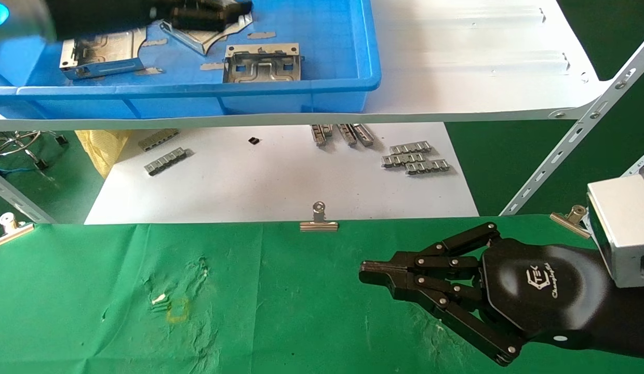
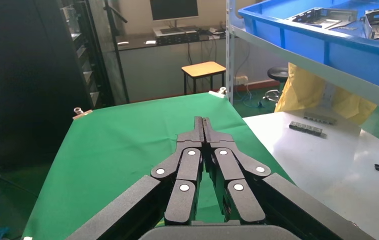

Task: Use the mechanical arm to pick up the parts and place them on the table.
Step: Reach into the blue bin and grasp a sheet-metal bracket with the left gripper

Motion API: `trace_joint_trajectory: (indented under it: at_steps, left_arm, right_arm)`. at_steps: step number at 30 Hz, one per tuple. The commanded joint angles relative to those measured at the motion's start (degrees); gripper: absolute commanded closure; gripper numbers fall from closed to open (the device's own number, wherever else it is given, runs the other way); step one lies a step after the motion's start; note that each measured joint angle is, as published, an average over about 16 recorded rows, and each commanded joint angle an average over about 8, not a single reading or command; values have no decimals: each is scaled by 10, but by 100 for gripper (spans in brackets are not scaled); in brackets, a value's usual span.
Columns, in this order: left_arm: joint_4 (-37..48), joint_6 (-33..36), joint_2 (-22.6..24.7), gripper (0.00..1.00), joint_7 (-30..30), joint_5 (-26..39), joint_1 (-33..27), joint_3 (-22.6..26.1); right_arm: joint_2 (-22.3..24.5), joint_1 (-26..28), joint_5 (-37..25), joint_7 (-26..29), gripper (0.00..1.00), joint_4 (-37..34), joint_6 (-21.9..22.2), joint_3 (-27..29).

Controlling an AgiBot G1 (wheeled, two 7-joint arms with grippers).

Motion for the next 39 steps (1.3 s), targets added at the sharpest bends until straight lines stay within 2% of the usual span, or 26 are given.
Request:
trace_joint_trajectory:
  at_steps: [1, 3, 6, 7, 10, 11, 14, 15, 25, 39]
  left_arm:
    - [55, -54, 27, 0, 17, 22, -29, 5]
    - [91, -89, 47, 3, 27, 35, -46, 11]
    - [137, -124, 70, 39, 34, 52, -64, 20]
    - [149, -132, 76, 51, 35, 56, -68, 23]
    - [180, -150, 88, 89, 33, 67, -78, 30]
    - [189, -154, 90, 99, 31, 69, -80, 31]
    - [206, -167, 94, 100, 26, 75, -85, 35]
    - [211, -171, 94, 100, 24, 76, -86, 36]
    - [236, -203, 93, 100, -12, 78, -85, 37]
    - [232, -212, 71, 100, -47, 72, -78, 33]
  right_arm:
    - [0, 0, 0, 0, 100, 0, 0, 0]
    - [0, 0, 0, 0, 100, 0, 0, 0]
    - [0, 0, 0, 0, 100, 0, 0, 0]
    - [0, 0, 0, 0, 93, 0, 0, 0]
    - [0, 0, 0, 0, 55, 0, 0, 0]
    - [0, 0, 0, 0, 43, 0, 0, 0]
    - [0, 0, 0, 0, 6, 0, 0, 0]
    - [0, 0, 0, 0, 0, 0, 0, 0]
    - [0, 0, 0, 0, 0, 0, 0, 0]
    - [0, 0, 0, 0, 0, 0, 0, 0]
